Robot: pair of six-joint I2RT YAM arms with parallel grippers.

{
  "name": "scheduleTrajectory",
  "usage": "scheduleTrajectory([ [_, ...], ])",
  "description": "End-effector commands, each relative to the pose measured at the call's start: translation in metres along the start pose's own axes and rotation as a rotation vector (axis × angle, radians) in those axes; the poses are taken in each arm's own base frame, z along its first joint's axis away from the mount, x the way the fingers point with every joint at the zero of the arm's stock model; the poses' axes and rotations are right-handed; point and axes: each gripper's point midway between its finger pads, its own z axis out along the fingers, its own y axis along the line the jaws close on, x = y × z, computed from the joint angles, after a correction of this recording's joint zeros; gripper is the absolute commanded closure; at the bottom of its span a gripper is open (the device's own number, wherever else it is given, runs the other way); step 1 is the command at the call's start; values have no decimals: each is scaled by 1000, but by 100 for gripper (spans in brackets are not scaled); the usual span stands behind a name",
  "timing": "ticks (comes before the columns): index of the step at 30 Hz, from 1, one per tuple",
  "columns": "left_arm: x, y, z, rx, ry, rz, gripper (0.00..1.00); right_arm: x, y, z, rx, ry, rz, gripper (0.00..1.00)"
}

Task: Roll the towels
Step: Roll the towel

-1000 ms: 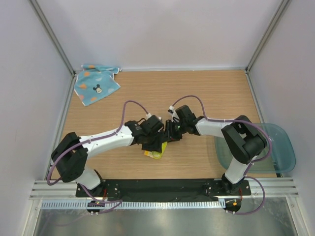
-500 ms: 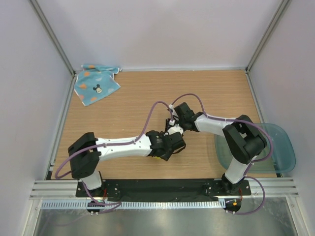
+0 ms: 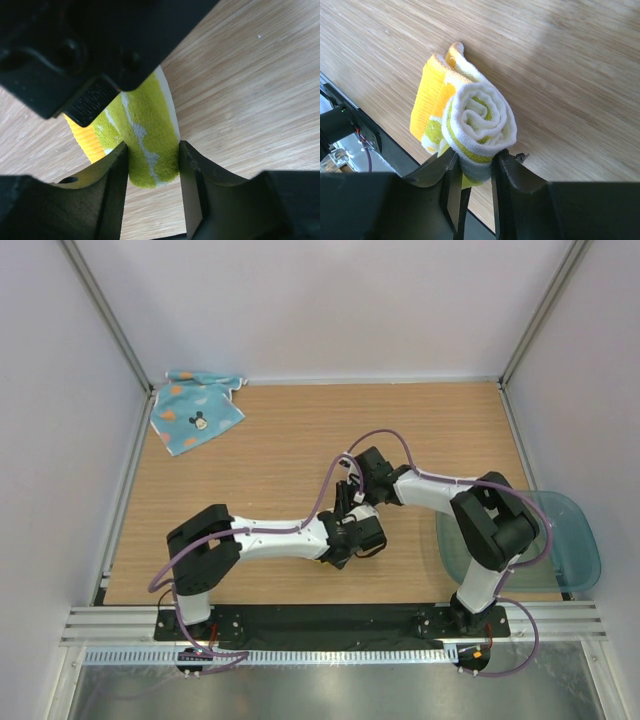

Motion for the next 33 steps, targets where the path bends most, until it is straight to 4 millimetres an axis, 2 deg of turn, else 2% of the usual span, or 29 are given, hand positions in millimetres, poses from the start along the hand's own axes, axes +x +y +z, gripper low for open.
scheduleTrajectory([
  [1, -3, -4, 5, 3, -33, -19, 57, -9, 9, -1, -10, -9, -27, 67],
  [3, 1, -3, 7, 3, -33, -26, 64, -8, 8, -1, -5, -2, -24, 65],
  [4, 2, -3, 6, 4, -35, -30, 75, -7, 6, -1, 1, 1, -24, 60],
  [6, 4, -2, 6, 4, -35, -36, 84, -7, 5, -2, 10, 2, -21, 52],
  [7, 6, 0, 4, 7, -36, -42, 91, -7, 2, -1, 26, -1, -20, 44],
  [11, 11, -1, -1, 38, -32, -72, 99, -12, -6, -4, 60, -20, -2, 31],
  [14, 13, -4, -6, 78, -36, -107, 100, -26, -18, -12, 96, -58, 37, 26],
  [19, 16, -6, -8, 167, -32, -205, 100, -63, -49, -40, 132, -171, 175, 22],
  [22, 23, 5, -4, 187, -9, -304, 99, -76, -65, -54, 158, -217, 228, 22],
  [23, 20, 0, -4, 229, -6, -354, 100, -77, -68, -58, 163, -228, 237, 21],
  [24, 26, 8, -1, 237, 5, -400, 100, -78, -71, -60, 169, -236, 245, 22],
  [26, 22, 1, -2, 317, -2, -466, 100, -78, -77, -65, 174, -254, 259, 21],
  [29, 31, 11, 3, 362, 11, -600, 100, -74, -84, -66, 173, -260, 276, 21],
  [30, 24, 6, 0, 428, -4, -657, 100, -72, -86, -67, 176, -260, 280, 21],
  [31, 33, 18, 5, 429, 4, -718, 100, -70, -87, -67, 172, -258, 283, 21],
  [32, 34, 17, 4, 468, 10, -753, 100, -68, -88, -66, 164, -256, 284, 21],
  [33, 28, 15, 1, 527, -10, -784, 100, -66, -88, -66, 158, -257, 282, 21],
])
